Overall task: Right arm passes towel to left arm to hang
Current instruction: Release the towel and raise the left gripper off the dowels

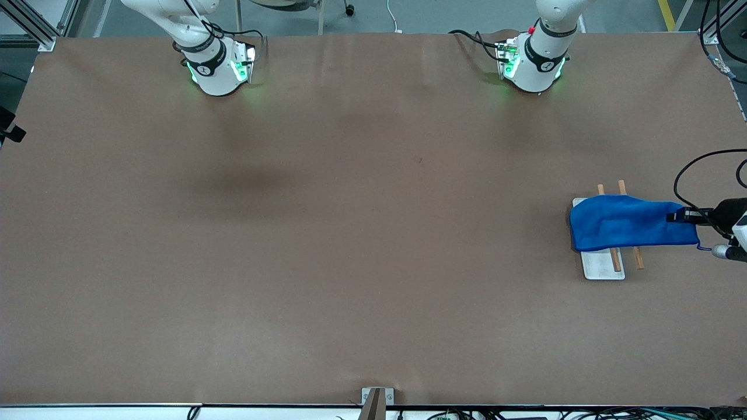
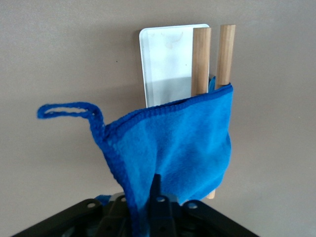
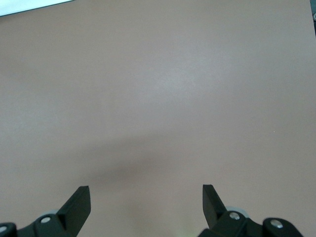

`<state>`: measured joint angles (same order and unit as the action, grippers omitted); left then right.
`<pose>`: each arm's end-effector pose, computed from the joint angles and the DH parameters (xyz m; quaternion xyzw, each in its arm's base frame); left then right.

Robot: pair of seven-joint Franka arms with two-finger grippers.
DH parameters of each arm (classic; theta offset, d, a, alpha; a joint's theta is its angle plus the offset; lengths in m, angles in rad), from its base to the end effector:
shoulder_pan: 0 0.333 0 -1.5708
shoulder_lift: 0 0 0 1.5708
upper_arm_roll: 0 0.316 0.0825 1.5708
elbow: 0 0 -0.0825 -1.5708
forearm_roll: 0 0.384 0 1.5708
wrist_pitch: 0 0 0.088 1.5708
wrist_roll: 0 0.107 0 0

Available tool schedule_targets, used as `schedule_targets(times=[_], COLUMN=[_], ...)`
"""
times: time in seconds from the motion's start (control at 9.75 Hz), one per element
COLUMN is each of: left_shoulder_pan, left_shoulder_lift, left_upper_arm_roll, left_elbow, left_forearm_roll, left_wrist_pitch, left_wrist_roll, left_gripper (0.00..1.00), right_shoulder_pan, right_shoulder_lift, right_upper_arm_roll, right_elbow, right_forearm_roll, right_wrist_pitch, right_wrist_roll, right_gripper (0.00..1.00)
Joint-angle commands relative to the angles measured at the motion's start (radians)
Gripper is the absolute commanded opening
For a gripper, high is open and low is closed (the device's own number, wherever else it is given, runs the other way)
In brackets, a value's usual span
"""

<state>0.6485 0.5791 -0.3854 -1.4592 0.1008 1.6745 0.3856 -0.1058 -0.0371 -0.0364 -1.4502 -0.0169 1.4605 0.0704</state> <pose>0.6285 0.2218 0.3427 0.9835 -0.0619 -0.1330 0.1062 0.5243 -0.0775 0.6909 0.9939 -0.1072 0.0234 0.0085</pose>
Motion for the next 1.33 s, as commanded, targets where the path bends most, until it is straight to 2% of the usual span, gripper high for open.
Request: schedule_targets(times=[0.0, 0.21, 0.31, 0.41, 0.62, 0.72, 0.92, 1.23], left_shoulder_pan=[0.002, 0.017, 0.017, 0.022, 0.019, 0.014, 0.016, 0.016], left_shoulder_lift=[0.033, 0.031, 0.028, 0.022, -0.025, -0.072, -0.164, -0.321], left_upper_arm_roll=[-0.003, -0.004, -0.004, -0.004, -0.015, -0.032, -0.133, -0.298], left_elbow=[0.011, 0.013, 0.014, 0.016, 0.028, 0.027, 0.026, 0.026], left_forearm_roll=[0.051, 0.051, 0.051, 0.051, 0.05, 0.042, 0.042, 0.042], left_wrist_pitch=[0.021, 0.021, 0.021, 0.021, 0.014, 0.011, -0.074, -0.145], left_wrist_roll=[0.009, 0.012, 0.015, 0.038, 0.016, -0.057, -0.268, -0.476], left_gripper=[0.4, 0.46, 0.76, 1.0, 1.0, 1.0, 1.0, 1.0], right_shoulder_pan=[-0.005, -0.002, 0.0, 0.003, 0.003, 0.005, 0.008, 0.006], right_shoulder_lift=[0.006, 0.006, 0.006, 0.006, 0.006, 0.006, 0.006, 0.008], right_upper_arm_roll=[0.0, 0.0, 0.0, 0.0, 0.0, 0.0, 0.0, 0.0], right_elbow=[0.013, 0.011, 0.008, 0.007, 0.005, 0.007, 0.007, 0.007], right_forearm_roll=[0.012, 0.012, 0.012, 0.014, 0.012, 0.012, 0.002, -0.011], right_wrist_pitch=[0.001, 0.003, 0.009, 0.012, 0.011, 0.006, -0.002, 0.012], right_wrist_roll=[-0.003, 0.0, 0.0, 0.0, -0.001, -0.006, -0.038, -0.076], right_gripper=[1.0, 1.0, 1.0, 1.0, 1.0, 1.0, 1.0, 1.0])
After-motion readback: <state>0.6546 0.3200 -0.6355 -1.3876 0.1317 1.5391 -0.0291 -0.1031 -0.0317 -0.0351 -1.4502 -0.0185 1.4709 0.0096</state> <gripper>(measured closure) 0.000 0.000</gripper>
